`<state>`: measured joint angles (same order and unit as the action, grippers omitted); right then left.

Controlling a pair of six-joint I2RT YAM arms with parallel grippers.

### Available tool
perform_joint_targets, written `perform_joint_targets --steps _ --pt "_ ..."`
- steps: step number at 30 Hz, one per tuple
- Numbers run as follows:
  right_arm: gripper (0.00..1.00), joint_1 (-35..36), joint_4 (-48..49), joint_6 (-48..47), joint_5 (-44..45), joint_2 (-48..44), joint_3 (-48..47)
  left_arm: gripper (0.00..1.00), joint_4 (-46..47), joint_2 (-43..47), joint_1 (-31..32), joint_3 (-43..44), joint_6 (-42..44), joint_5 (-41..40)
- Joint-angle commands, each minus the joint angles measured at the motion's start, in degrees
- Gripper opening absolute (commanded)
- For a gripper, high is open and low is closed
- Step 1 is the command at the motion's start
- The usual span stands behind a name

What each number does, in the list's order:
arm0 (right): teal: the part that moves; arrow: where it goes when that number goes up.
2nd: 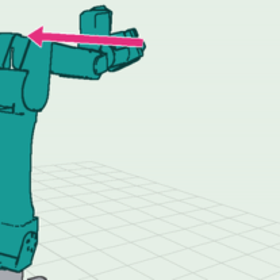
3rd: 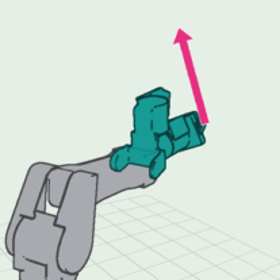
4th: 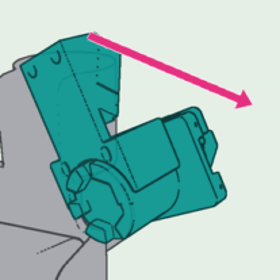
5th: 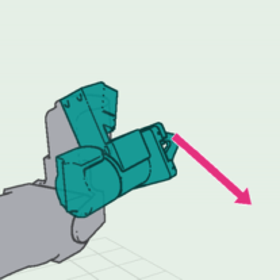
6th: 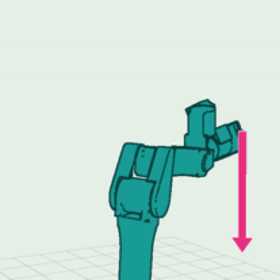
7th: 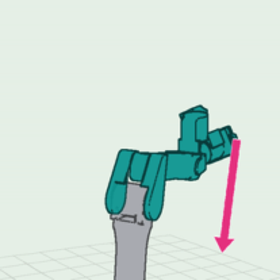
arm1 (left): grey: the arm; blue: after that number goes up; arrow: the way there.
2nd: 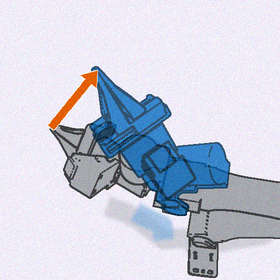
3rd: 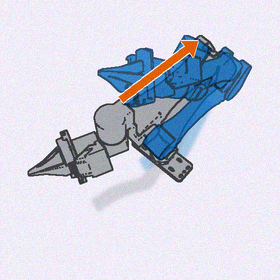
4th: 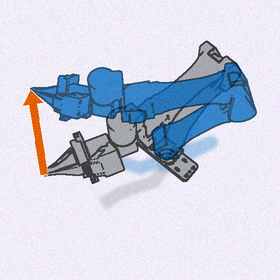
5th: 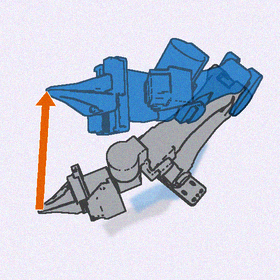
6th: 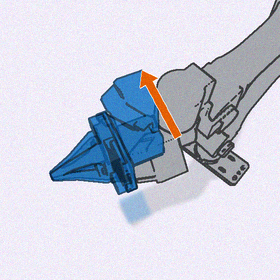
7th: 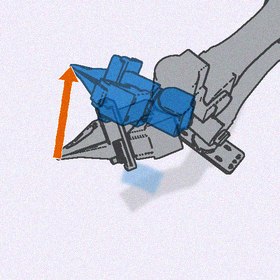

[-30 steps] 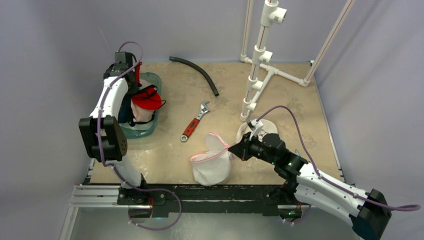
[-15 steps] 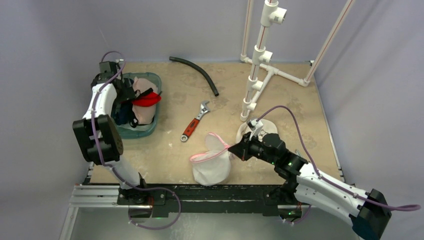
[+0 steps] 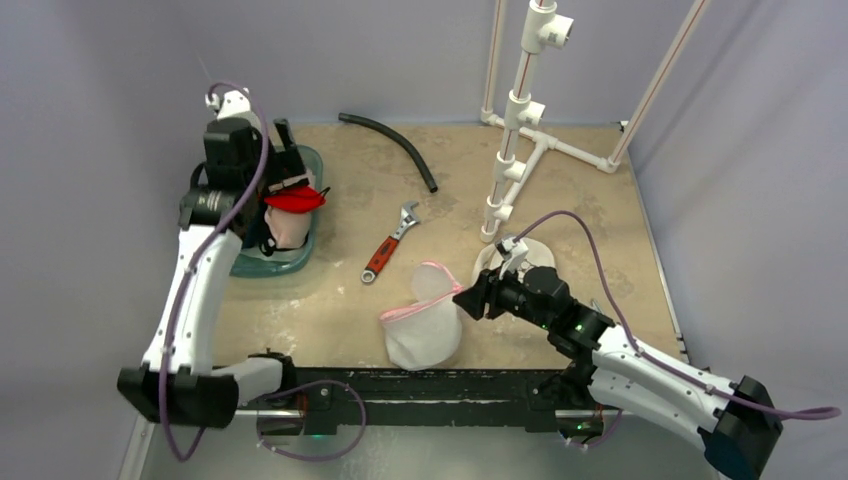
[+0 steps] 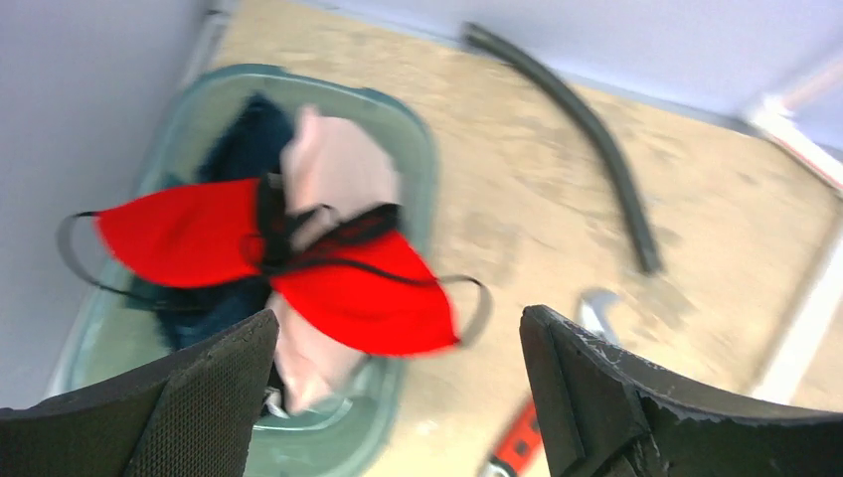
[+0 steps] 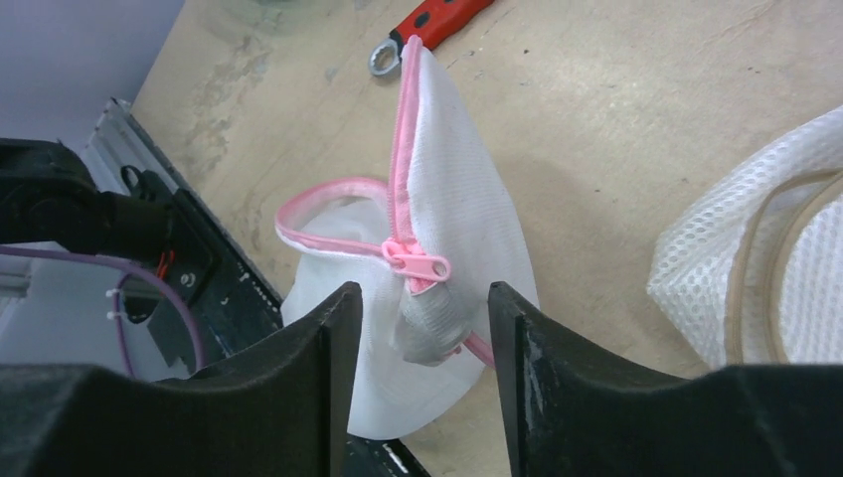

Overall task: Unzip the laundry bag and remove the bra
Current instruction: Place the bra in the bin.

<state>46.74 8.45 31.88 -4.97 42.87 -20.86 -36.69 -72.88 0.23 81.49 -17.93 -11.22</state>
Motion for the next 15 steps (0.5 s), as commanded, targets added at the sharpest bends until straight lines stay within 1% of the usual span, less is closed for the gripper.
perform_joint_targets --steps 1,3,6,8,9,10,12,15 --pt "0.58 -0.08 -2.75 -0.42 4.35 -2.19 -3.43 0.90 3.95 10.96 6.49 -9.58 -5.08 3.38" --pt "0.62 -0.13 -5.30 -0.42 5.60 -3.24 -4.91 0.91 6.54 15.93 7.55 -15.90 -8.05 8.29" --pt "0.63 -0.12 -9.07 0.57 9.13 -4.18 -6.96 0.92 10.28 19.78 9.49 -25.06 -11.76 16.63" --pt "0.63 -0.07 -11.38 2.20 11.83 -5.08 -7.67 0.92 13.39 21.17 12.98 -30.37 -14.67 19.73" --pt "0.63 -0.12 -11.81 3.24 12.61 -5.73 -7.63 0.92 14.93 21.65 15.48 -32.95 -16.02 19.99" --pt "0.63 -0.09 -12.14 4.53 13.20 -6.44 -7.57 0.92 16.39 21.95 19.66 -35.45 -17.52 19.31" --pt "0.63 -0.10 -10.91 6.76 11.81 -6.81 -6.86 0.92 18.98 21.89 26.76 -38.33 -20.53 17.24" --pt "0.64 -0.07 -9.58 6.70 11.48 -3.65 -8.07 0.93 22.66 20.81 37.77 -41.13 -23.67 12.92"
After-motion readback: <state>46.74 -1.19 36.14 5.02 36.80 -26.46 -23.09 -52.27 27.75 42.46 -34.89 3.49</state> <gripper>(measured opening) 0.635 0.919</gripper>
